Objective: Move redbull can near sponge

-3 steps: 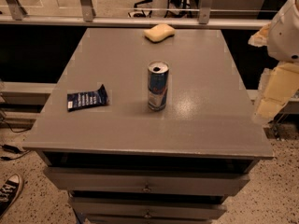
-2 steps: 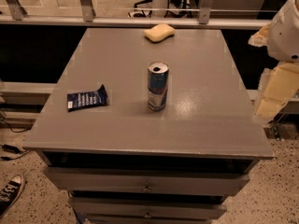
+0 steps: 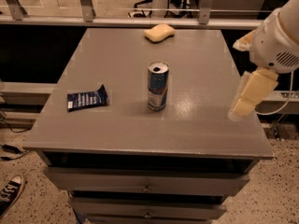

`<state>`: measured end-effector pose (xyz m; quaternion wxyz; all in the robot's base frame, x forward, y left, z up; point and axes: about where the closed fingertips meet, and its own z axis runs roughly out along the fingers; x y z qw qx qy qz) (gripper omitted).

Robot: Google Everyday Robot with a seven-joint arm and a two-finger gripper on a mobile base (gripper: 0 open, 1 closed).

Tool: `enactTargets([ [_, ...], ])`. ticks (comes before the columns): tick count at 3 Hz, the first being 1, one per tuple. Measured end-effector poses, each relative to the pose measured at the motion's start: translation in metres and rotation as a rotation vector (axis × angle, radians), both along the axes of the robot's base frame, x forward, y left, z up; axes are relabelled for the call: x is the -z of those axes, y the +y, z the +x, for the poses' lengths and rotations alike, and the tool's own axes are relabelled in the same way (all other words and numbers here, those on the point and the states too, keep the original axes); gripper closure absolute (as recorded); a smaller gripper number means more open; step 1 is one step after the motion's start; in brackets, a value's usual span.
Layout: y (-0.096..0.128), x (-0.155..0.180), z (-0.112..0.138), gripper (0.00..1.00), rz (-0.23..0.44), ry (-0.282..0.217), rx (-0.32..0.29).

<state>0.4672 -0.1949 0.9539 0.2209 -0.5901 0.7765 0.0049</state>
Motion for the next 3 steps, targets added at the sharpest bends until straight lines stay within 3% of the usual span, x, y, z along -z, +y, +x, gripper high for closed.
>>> enactTargets([
  [1, 0.040, 0.026, 0.015, 0.00, 0.197, 0.026, -0.045],
  [3, 0.106, 0.048, 0.039, 0.00, 0.513, -0.009, -0.142],
])
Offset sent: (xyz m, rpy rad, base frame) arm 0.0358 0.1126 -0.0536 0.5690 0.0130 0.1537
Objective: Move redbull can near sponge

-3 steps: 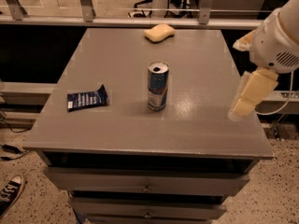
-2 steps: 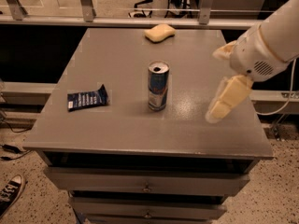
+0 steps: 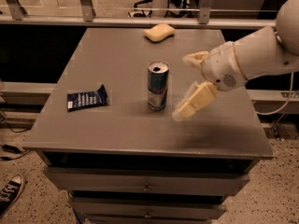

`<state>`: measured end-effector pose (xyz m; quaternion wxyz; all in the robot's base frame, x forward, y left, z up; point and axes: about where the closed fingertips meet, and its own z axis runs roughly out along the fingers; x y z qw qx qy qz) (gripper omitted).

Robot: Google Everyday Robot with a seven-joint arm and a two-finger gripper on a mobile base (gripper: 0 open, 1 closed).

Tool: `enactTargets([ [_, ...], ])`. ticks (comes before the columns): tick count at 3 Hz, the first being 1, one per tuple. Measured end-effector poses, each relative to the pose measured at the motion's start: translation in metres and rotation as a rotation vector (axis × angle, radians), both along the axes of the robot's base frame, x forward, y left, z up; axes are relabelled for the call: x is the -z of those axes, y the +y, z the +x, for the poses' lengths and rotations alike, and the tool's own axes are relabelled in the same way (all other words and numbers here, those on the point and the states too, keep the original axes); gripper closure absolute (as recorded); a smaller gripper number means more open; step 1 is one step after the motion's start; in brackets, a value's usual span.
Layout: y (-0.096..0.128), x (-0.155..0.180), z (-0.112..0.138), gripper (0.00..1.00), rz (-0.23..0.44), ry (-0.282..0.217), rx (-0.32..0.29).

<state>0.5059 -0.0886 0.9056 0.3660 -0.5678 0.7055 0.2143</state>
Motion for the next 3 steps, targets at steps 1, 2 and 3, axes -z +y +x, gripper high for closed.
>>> enactTargets([
  [1, 0.029, 0.003, 0.020, 0.00, 0.142, -0.038, -0.017],
  [2, 0.050, 0.006, 0.035, 0.00, 0.230, -0.057, -0.020],
  [3, 0.062, 0.013, 0.045, 0.14, 0.278, -0.050, -0.004],
])
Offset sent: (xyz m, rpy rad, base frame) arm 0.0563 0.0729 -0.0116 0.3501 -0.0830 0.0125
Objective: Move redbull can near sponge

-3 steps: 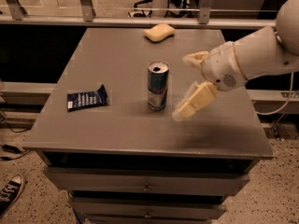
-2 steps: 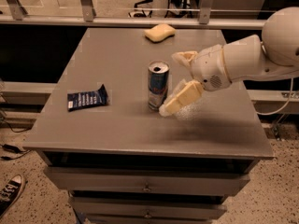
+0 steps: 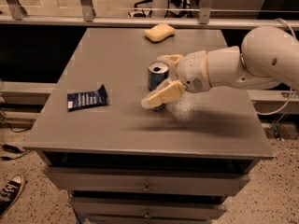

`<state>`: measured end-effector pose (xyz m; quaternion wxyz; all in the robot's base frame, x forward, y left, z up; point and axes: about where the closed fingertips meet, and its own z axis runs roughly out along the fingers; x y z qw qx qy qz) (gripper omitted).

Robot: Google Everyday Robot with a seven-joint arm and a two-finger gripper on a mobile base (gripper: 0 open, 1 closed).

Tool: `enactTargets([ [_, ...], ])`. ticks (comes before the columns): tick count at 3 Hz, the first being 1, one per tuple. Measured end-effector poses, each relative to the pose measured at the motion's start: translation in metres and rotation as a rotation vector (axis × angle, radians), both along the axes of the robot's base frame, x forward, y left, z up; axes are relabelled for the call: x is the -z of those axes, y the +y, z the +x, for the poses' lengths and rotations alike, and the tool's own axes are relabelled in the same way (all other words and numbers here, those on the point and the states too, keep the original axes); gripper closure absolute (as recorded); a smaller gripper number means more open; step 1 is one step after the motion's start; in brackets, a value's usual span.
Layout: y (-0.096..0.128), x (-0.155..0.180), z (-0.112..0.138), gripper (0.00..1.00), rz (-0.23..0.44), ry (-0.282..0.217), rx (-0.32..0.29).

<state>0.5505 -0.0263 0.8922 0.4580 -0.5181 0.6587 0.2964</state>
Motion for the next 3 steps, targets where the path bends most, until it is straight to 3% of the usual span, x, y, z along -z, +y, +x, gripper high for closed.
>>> enactTargets([
  [2, -0.002, 0.006, 0.010, 0.61, 0.030, 0.053, 0.041],
  [3, -0.021, -0.005, 0.021, 0.83, 0.051, 0.033, 0.080],
])
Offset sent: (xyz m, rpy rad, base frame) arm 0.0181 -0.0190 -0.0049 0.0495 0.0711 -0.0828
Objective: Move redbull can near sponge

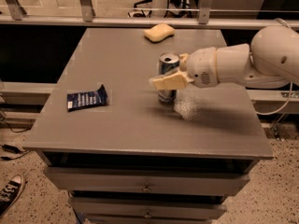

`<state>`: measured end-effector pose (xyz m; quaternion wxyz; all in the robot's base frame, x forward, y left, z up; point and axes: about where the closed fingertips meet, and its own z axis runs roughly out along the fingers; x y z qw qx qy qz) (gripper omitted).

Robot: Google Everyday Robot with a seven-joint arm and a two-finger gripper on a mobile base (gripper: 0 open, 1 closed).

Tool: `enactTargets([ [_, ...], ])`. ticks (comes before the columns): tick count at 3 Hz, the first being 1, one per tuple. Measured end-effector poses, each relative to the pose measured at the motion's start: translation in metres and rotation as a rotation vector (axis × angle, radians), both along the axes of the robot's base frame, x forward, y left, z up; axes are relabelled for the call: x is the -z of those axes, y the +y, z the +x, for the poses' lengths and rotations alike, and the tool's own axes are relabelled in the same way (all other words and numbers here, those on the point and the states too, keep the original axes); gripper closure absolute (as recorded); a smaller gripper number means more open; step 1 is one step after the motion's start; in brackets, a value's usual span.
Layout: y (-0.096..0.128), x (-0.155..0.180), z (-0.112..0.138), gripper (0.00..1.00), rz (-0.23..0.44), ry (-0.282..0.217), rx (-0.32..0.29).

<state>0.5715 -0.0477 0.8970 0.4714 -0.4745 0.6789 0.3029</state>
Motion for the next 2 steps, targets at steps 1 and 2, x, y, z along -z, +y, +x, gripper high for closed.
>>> enactTargets([
  [1, -0.0320, -0.0390, 0.0249, 1.00, 0.009, -0.080, 0.057],
  [2, -0.0319, -0.0390, 0.0249, 1.00, 0.009, -0.080, 0.057],
])
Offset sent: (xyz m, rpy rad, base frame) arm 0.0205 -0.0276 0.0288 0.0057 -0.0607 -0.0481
